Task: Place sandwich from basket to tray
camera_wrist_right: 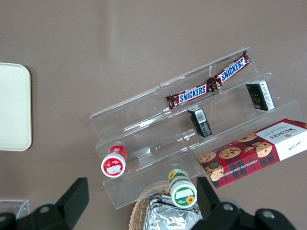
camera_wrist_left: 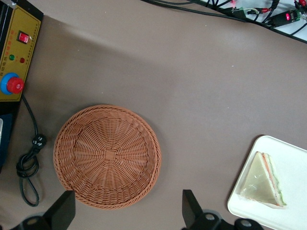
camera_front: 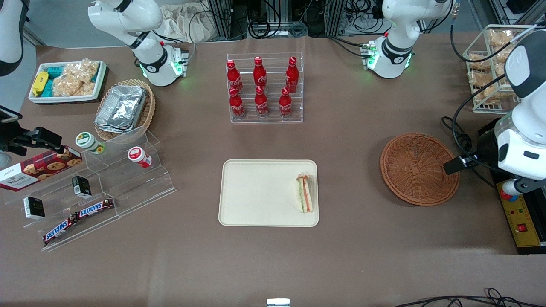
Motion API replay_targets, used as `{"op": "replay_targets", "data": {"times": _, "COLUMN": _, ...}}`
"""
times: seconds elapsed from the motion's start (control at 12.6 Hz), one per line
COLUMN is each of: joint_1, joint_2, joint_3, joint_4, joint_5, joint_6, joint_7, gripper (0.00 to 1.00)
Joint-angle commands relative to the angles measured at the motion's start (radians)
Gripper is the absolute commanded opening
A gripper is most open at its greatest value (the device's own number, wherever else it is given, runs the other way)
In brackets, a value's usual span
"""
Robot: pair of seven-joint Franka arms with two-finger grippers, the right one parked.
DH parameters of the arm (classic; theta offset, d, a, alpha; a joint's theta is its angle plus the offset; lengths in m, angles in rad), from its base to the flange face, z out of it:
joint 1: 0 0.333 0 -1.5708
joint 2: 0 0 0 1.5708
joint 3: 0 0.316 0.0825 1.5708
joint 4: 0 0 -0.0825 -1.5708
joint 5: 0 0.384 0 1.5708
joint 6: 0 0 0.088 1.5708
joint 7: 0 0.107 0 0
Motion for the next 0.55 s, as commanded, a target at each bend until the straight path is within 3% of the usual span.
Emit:
{"op": "replay_targets", "data": {"times": 0.0, "joint_1": -0.011, "joint_2": 0.032, "joint_3": -0.007, "joint_4": 0.041, "joint_5": -0.004, "joint_6": -0.01, "joint_7": 0.001, "gripper": 1.0}}
{"op": "replay_targets", "data": {"times": 0.48, "joint_1": -0.023, "joint_2": 0.011, "joint_3": -0.036, "joint_4": 0.041, "joint_5": -0.049, "joint_6": -0.042, "joint_7": 0.001, "gripper": 1.0}}
